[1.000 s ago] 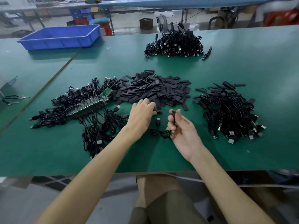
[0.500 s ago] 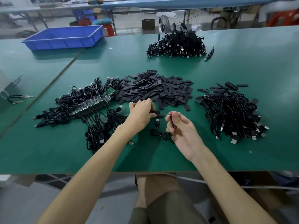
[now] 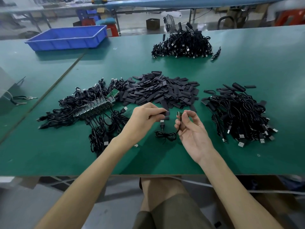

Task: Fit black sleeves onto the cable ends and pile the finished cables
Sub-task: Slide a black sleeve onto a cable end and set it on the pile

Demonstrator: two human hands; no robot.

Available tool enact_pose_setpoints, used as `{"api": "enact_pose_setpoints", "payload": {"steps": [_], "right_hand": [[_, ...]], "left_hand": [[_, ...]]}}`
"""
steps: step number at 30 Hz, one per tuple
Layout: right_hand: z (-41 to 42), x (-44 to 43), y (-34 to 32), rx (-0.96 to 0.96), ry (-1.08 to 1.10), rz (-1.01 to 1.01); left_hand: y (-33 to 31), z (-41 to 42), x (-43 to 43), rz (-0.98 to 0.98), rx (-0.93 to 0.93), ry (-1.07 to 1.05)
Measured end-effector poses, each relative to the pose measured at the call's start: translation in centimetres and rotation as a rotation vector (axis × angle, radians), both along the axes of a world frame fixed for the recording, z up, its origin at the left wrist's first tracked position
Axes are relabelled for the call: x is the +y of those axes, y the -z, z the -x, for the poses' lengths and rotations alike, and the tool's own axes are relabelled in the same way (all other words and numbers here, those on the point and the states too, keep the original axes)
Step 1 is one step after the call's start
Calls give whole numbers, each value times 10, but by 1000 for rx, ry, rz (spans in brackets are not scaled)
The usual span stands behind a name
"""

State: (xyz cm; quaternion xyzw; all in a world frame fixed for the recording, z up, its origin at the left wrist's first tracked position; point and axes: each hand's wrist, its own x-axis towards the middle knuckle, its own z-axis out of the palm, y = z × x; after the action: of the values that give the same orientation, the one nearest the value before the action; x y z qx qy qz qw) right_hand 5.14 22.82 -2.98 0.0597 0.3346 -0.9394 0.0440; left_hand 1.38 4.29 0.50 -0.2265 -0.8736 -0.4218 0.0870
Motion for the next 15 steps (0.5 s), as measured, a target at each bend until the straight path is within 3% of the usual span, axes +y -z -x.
{"api": "enact_pose_setpoints", "payload": {"steps": [15], "right_hand": [[1,-4,4,90,30,-184]], "left_hand": [[7,-21,-7,-46,58,-10]]}}
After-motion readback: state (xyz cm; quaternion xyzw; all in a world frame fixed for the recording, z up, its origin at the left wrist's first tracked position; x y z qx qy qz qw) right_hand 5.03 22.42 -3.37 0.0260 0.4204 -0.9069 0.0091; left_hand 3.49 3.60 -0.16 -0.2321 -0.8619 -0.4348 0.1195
